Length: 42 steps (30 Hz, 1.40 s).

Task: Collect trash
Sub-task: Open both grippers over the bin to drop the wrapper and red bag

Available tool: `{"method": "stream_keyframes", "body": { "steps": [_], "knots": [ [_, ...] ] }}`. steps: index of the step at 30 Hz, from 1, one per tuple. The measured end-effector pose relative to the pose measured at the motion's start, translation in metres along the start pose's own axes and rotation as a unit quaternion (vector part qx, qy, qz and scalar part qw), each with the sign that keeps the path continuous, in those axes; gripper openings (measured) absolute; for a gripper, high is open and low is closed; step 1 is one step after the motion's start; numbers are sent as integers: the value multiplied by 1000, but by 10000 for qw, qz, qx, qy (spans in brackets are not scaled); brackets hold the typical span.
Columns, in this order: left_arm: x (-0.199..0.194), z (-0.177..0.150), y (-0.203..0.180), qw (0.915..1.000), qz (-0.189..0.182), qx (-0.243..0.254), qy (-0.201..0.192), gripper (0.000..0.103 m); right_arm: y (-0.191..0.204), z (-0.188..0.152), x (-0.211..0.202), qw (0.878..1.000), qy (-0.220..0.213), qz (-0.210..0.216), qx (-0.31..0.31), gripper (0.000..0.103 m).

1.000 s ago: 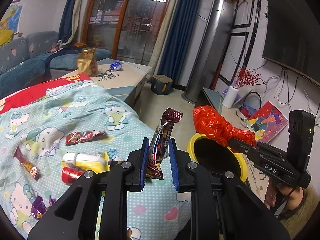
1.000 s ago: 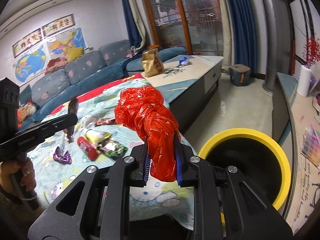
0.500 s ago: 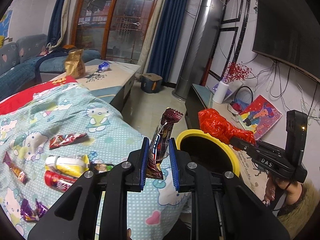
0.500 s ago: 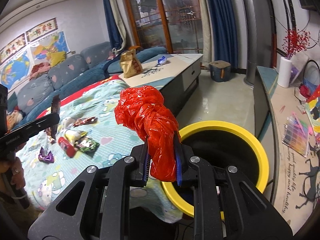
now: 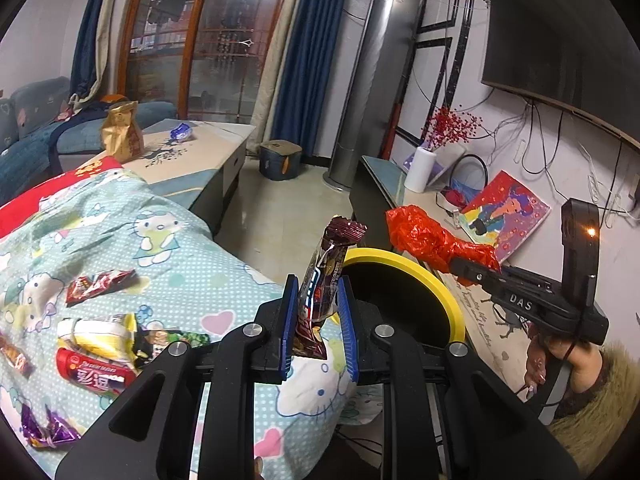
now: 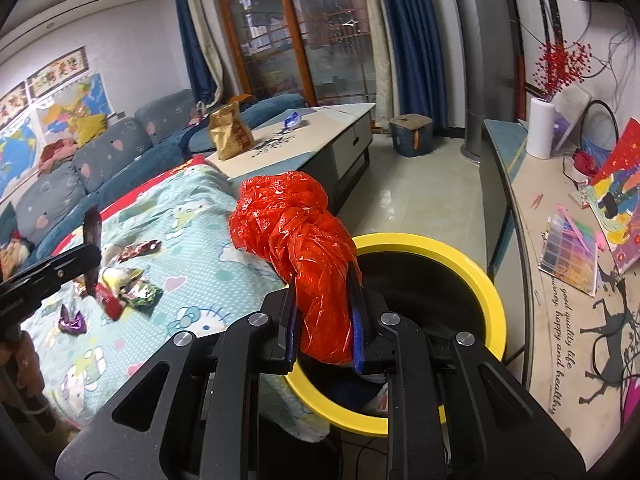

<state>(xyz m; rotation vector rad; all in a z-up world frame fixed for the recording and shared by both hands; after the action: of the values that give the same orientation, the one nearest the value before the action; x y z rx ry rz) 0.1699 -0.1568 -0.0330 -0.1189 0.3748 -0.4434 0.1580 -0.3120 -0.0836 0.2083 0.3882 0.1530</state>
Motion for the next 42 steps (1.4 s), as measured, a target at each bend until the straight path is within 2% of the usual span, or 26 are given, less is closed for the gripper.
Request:
{"method": "stream_keyframes", "body": {
  "steps": [19,42],
  "knots": [
    [31,-16,-52,9974,-566,409,184,19,-44,-6,4,9978,123,-568,331,15],
    [82,-61,-99,9894,-1084,693,670,20,-86,-24,12,9934,351,-838,703,15]
  ]
}}
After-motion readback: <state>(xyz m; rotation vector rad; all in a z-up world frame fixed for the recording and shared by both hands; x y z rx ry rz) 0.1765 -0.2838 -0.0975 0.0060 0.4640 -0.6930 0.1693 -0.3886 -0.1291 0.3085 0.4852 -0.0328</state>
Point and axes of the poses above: each gripper's, at about its wrist camera, not at the fingertips, and x roughly the way its jaws point, y to its left, z to its top, the point moved 8 cm from there along x, roughly the way its jaws point, and after that the axes turned 14 degrees about -y, right-handed, at the moved point
